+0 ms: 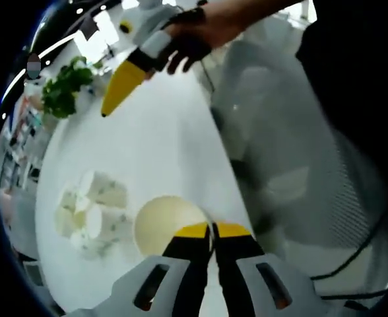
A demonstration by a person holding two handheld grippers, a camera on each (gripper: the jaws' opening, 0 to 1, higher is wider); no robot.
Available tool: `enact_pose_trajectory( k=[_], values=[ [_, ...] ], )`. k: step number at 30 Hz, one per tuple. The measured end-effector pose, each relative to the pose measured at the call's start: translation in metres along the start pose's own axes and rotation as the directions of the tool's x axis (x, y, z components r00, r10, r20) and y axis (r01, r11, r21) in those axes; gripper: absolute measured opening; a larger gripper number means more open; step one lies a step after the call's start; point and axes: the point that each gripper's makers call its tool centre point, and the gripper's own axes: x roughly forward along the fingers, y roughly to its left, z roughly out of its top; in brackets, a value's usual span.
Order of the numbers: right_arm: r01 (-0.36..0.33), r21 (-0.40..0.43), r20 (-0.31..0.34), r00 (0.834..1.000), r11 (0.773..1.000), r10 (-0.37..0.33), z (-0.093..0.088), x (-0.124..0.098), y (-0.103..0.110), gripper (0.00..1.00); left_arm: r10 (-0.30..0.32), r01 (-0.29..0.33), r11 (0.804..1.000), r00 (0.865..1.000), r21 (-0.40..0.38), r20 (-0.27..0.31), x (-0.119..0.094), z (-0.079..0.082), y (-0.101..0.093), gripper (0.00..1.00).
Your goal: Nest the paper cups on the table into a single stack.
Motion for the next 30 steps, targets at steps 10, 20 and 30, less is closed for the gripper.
enact_pose_trajectory(
  k=[10, 20, 30],
  values=[
    [-0.011, 0.013, 0.021, 1.0, 1.0, 0.011, 0.006, -0.003, 0.001, 1.0, -0.012, 0.012, 1.0, 1.0, 0.01, 0.013, 0.009, 0.004, -0.005, 0.01],
    [-0.011, 0.025, 0.024, 1.0, 1.0, 0.01, 0.003, -0.005, 0.0, 1.0, -0.031, 0.035, 0.996, 0.999, 0.088, -0.04, 0.014, 0.001, -0.009, 0.01],
    [-0.004, 0.039, 0.034, 0.999, 0.999, 0.002, 0.001, -0.01, 0.001, 1.0, -0.02, 0.024, 0.997, 0.999, 0.078, -0.043, 0.015, 0.0, -0.012, 0.09]
  ],
)
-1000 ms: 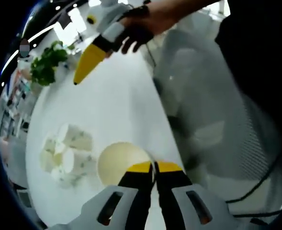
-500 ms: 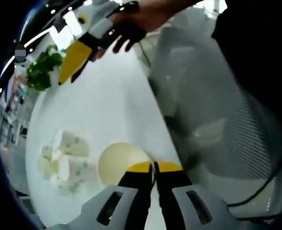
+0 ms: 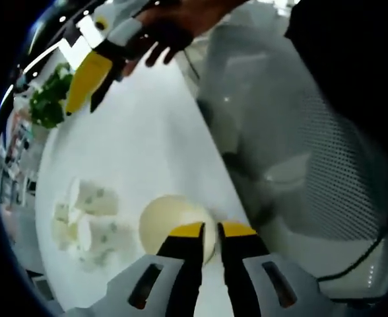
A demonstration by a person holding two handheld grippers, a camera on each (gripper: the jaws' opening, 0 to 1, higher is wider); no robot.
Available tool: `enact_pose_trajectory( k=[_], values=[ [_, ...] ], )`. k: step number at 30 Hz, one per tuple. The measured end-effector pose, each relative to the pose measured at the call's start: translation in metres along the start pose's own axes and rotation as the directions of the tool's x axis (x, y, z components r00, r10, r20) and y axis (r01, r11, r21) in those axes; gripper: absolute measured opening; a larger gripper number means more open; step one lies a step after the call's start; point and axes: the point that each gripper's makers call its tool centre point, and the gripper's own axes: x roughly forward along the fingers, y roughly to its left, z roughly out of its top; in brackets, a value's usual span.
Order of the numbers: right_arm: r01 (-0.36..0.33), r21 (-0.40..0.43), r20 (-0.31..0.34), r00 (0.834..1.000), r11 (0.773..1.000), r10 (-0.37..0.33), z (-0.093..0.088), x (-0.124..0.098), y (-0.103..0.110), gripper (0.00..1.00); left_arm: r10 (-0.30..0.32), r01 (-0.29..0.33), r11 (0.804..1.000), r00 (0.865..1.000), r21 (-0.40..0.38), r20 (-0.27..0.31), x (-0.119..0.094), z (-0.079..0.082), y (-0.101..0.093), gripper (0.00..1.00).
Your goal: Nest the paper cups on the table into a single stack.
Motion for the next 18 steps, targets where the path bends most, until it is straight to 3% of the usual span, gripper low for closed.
enact_pose_trajectory(
  k=[10, 14, 18],
  values=[
    [0.001, -0.001, -0.013, 1.0, 1.0, -0.001, -0.001, 0.003, 0.005, 1.0, 0.022, -0.022, 0.999, 1.0, -0.038, 0.014, -0.007, -0.004, 0.002, 0.15],
    [-0.003, 0.001, -0.012, 1.0, 1.0, 0.003, -0.001, 0.004, 0.007, 1.0, 0.044, -0.043, 0.998, 0.999, -0.043, 0.023, -0.009, -0.004, 0.005, 0.25],
    [-0.004, 0.001, -0.02, 1.0, 1.0, 0.004, -0.002, 0.005, 0.008, 1.0, 0.052, -0.051, 0.997, 0.998, -0.052, 0.022, -0.011, -0.006, 0.007, 0.25]
  ],
)
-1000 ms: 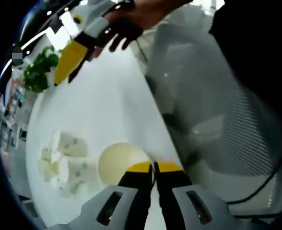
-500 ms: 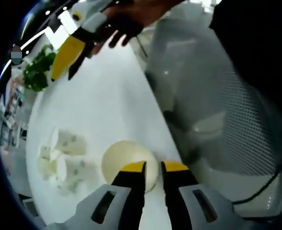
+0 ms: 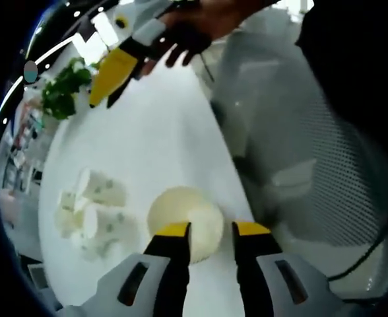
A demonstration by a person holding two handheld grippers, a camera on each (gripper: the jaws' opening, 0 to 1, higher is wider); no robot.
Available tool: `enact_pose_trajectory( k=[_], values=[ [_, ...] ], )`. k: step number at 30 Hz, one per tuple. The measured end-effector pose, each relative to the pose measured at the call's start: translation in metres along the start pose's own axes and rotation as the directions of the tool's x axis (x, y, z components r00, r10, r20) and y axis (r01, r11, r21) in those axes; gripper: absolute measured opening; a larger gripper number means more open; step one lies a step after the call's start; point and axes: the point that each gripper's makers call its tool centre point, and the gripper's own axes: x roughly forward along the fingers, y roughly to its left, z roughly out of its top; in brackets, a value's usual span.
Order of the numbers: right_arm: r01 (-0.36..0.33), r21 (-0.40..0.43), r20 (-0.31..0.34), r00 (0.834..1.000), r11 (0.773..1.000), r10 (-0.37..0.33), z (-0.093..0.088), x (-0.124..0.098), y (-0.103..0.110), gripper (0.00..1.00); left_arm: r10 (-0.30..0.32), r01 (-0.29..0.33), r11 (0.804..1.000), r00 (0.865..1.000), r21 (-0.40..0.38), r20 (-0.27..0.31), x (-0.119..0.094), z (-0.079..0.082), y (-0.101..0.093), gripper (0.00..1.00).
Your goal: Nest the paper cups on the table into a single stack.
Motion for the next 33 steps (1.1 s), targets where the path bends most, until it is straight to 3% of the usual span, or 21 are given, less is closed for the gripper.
enact_pose_trajectory(
  k=[3, 4, 6, 10, 13, 22, 29, 33],
  values=[
    [0.0, -0.003, -0.001, 1.0, 1.0, 0.0, 0.001, 0.0, 0.0, 1.0, 0.004, -0.004, 1.0, 1.0, -0.006, 0.019, -0.002, 0.002, 0.001, 0.25],
    [0.003, -0.006, -0.002, 1.0, 1.0, -0.003, 0.001, -0.001, 0.0, 1.0, 0.013, -0.01, 0.998, 0.999, -0.069, 0.051, -0.003, 0.007, 0.002, 0.26],
    [0.008, -0.004, -0.004, 1.0, 1.0, -0.008, 0.001, -0.001, -0.001, 1.0, 0.022, -0.011, 0.994, 0.995, -0.105, 0.097, -0.007, 0.015, 0.006, 0.28],
    [0.011, 0.002, -0.001, 1.0, 1.0, -0.011, 0.001, -0.002, -0.002, 1.0, 0.027, -0.021, 0.996, 0.997, -0.09, 0.067, -0.009, 0.008, 0.008, 0.28],
    [0.013, 0.001, -0.001, 1.0, 1.0, -0.013, 0.001, -0.002, -0.002, 1.0, 0.025, -0.016, 0.994, 0.997, -0.112, 0.079, -0.013, 0.007, 0.008, 0.29],
    [0.024, -0.001, -0.006, 1.0, 1.0, -0.024, -0.001, -0.002, -0.003, 1.0, 0.13, -0.105, 0.976, 0.984, -0.193, 0.122, -0.038, 0.009, 0.03, 0.27],
    [0.021, -0.005, -0.005, 1.0, 1.0, -0.021, 0.0, 0.0, -0.001, 1.0, 0.216, -0.166, 0.942, 0.965, -0.293, 0.149, -0.05, 0.001, 0.052, 0.28],
    [0.026, -0.009, -0.003, 1.0, 1.0, -0.026, 0.002, -0.001, -0.001, 1.0, 0.271, -0.191, 0.912, 0.945, -0.363, 0.185, -0.058, 0.002, 0.063, 0.29]
  ],
)
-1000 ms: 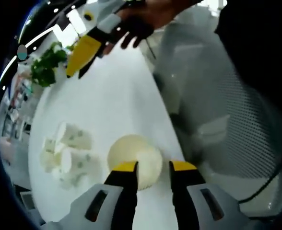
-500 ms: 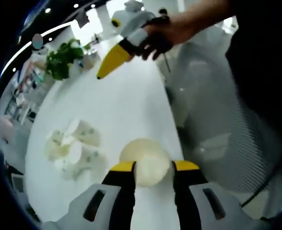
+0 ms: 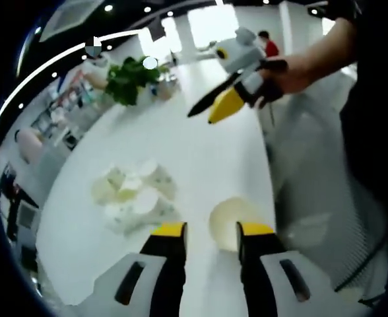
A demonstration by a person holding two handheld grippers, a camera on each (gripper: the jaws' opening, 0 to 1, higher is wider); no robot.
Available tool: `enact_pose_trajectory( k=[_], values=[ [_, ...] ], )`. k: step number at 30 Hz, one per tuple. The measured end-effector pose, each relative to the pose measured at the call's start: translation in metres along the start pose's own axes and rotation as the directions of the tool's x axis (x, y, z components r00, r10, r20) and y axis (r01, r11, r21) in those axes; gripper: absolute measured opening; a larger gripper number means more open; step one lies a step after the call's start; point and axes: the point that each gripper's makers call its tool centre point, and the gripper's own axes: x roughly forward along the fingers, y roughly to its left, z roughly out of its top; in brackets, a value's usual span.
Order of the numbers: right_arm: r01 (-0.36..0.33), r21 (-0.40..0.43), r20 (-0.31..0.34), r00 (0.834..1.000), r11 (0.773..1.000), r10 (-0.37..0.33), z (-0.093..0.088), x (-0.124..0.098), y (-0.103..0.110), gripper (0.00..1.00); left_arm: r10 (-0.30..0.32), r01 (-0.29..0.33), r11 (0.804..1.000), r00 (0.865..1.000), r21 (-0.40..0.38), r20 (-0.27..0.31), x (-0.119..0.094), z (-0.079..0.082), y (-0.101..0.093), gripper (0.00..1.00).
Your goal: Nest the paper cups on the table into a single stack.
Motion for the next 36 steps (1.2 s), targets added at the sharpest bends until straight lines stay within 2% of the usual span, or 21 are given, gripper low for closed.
enact_pose_trajectory(
  k=[3, 6, 9, 12, 15, 19, 22, 24, 28, 30, 31, 32, 36],
  values=[
    [0.006, -0.004, 0.001, 1.0, 1.0, -0.006, 0.001, -0.002, -0.001, 1.0, 0.021, -0.019, 0.997, 0.999, -0.072, 0.028, -0.002, 0.0, 0.008, 0.3],
    [0.011, -0.003, 0.001, 1.0, 1.0, -0.011, 0.002, -0.004, -0.002, 1.0, 0.043, -0.038, 0.994, 0.998, -0.104, 0.041, -0.003, -0.003, 0.014, 0.33],
    [0.014, -0.005, 0.0, 1.0, 1.0, -0.014, 0.002, -0.005, -0.002, 1.0, 0.078, -0.063, 0.978, 0.995, -0.2, 0.07, -0.007, -0.004, 0.022, 0.35],
    [0.018, -0.004, 0.002, 1.0, 1.0, -0.018, 0.002, -0.007, -0.002, 1.0, 0.105, -0.08, 0.962, 0.991, -0.261, 0.085, -0.012, -0.009, 0.029, 0.39],
    [0.019, -0.002, 0.002, 1.0, 1.0, -0.019, 0.001, -0.009, 0.0, 1.0, 0.117, -0.095, 0.96, 0.99, -0.262, 0.072, -0.015, -0.018, 0.033, 0.43],
    [0.018, 0.001, 0.004, 1.0, 1.0, -0.018, 0.001, -0.009, 0.001, 1.0, 0.161, -0.116, 0.936, 0.981, -0.332, 0.111, -0.022, -0.022, 0.043, 0.45],
    [0.021, -0.002, 0.003, 1.0, 1.0, -0.021, 0.001, -0.009, 0.002, 1.0, 0.192, -0.14, 0.928, 0.974, -0.346, 0.122, -0.026, -0.024, 0.048, 0.48],
    [0.025, -0.006, 0.002, 1.0, 1.0, -0.025, 0.001, -0.009, 0.002, 1.0, 0.213, -0.143, 0.909, 0.967, -0.392, 0.14, -0.029, -0.024, 0.052, 0.49],
    [0.025, -0.005, -0.002, 1.0, 1.0, -0.025, 0.0, -0.009, 0.002, 1.0, 0.229, -0.149, 0.898, 0.961, -0.415, 0.152, -0.032, -0.027, 0.056, 0.52],
    [0.023, -0.006, -0.007, 1.0, 1.0, -0.023, -0.002, -0.009, 0.004, 1.0, 0.256, -0.153, 0.884, 0.949, -0.441, 0.183, -0.035, -0.022, 0.059, 0.56],
    [0.023, -0.005, -0.009, 1.0, 1.0, -0.023, -0.002, -0.009, 0.004, 1.0, 0.269, -0.168, 0.888, 0.945, -0.429, 0.188, -0.037, -0.023, 0.062, 0.59],
    [0.024, -0.005, -0.01, 1.0, 1.0, -0.024, -0.003, -0.009, 0.005, 1.0, 0.291, -0.191, 0.883, 0.939, -0.43, 0.181, -0.038, -0.024, 0.065, 0.65],
    [0.02, -0.008, -0.011, 1.0, 1.0, -0.02, -0.005, -0.009, 0.008, 1.0, 0.304, -0.199, 0.872, 0.936, -0.447, 0.176, -0.039, -0.026, 0.069, 0.77]
  ],
)
